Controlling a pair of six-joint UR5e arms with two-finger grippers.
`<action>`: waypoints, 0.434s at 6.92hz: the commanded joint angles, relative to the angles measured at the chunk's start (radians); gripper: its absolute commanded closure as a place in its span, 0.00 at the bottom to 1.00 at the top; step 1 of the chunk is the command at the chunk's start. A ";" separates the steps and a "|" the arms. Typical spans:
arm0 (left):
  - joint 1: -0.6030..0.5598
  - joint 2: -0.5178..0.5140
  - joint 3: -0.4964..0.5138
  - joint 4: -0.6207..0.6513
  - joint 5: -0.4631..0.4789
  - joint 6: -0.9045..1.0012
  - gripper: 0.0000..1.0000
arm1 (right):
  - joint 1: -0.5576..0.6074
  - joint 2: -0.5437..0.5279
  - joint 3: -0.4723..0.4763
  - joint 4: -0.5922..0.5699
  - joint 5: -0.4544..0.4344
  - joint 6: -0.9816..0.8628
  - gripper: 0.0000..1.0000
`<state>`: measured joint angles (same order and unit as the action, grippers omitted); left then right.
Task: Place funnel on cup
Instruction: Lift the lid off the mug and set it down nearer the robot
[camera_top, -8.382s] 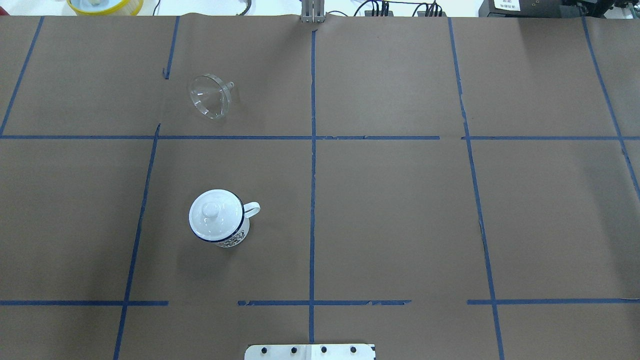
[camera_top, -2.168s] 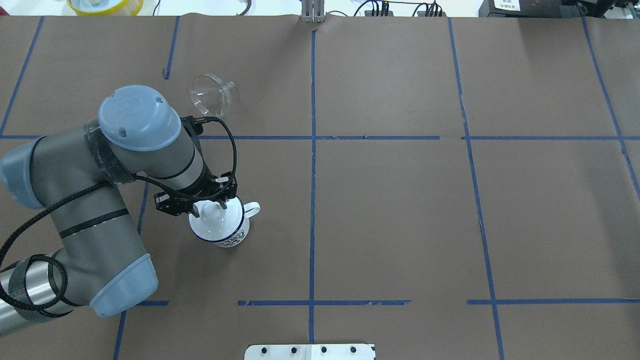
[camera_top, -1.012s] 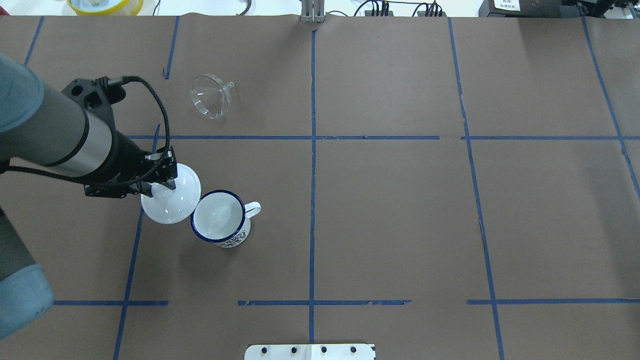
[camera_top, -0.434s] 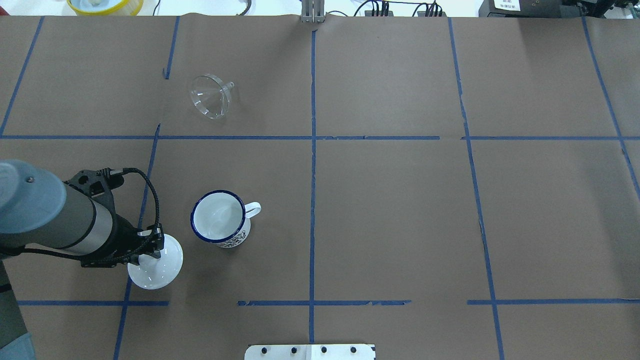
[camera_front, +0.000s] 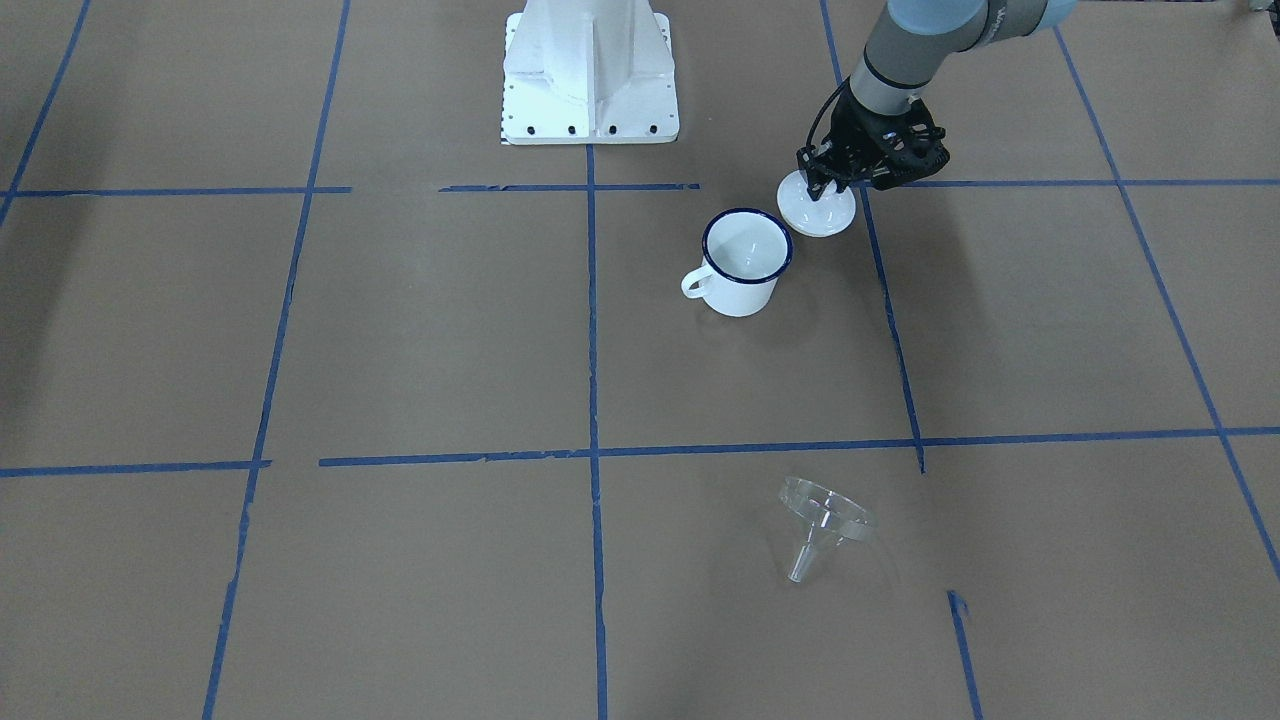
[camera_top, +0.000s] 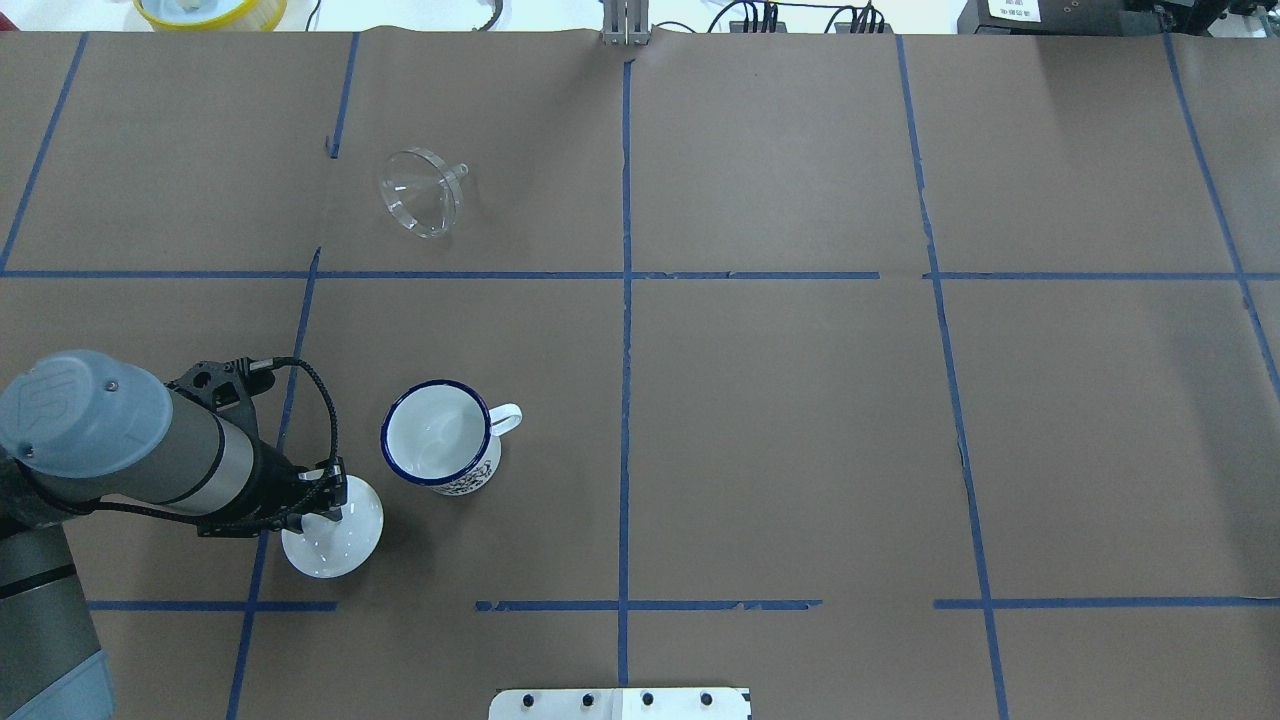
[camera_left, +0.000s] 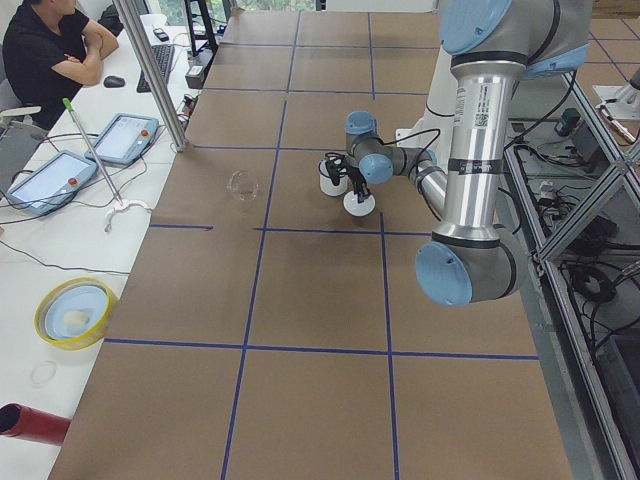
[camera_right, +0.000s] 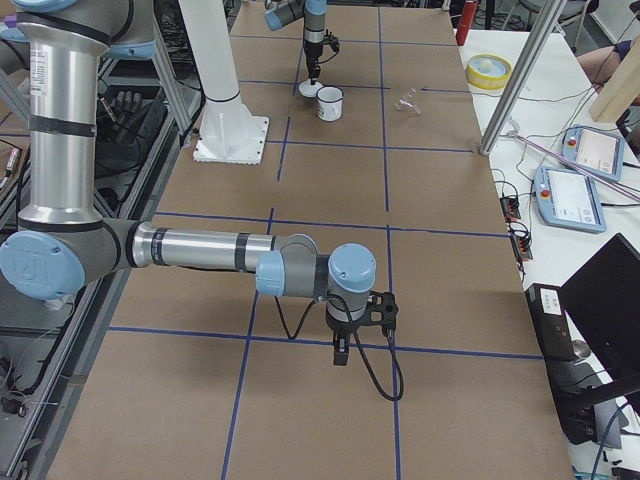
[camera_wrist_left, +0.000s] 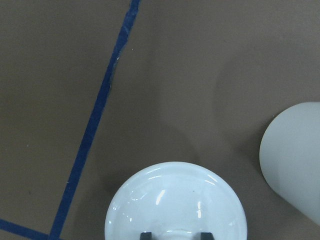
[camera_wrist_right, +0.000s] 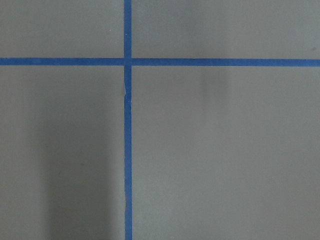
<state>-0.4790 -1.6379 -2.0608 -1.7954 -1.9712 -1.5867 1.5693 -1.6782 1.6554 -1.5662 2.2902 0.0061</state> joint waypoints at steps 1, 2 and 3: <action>0.000 0.004 0.047 -0.038 0.000 -0.001 1.00 | 0.000 0.000 0.001 0.000 0.000 0.000 0.00; 0.000 0.004 0.053 -0.036 0.000 -0.001 0.96 | 0.000 0.000 0.000 0.000 0.000 0.000 0.00; -0.003 0.004 0.044 -0.032 0.000 0.001 0.31 | 0.000 0.000 0.001 0.000 0.000 0.000 0.00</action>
<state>-0.4794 -1.6341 -2.0140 -1.8288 -1.9712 -1.5873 1.5693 -1.6782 1.6561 -1.5662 2.2902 0.0061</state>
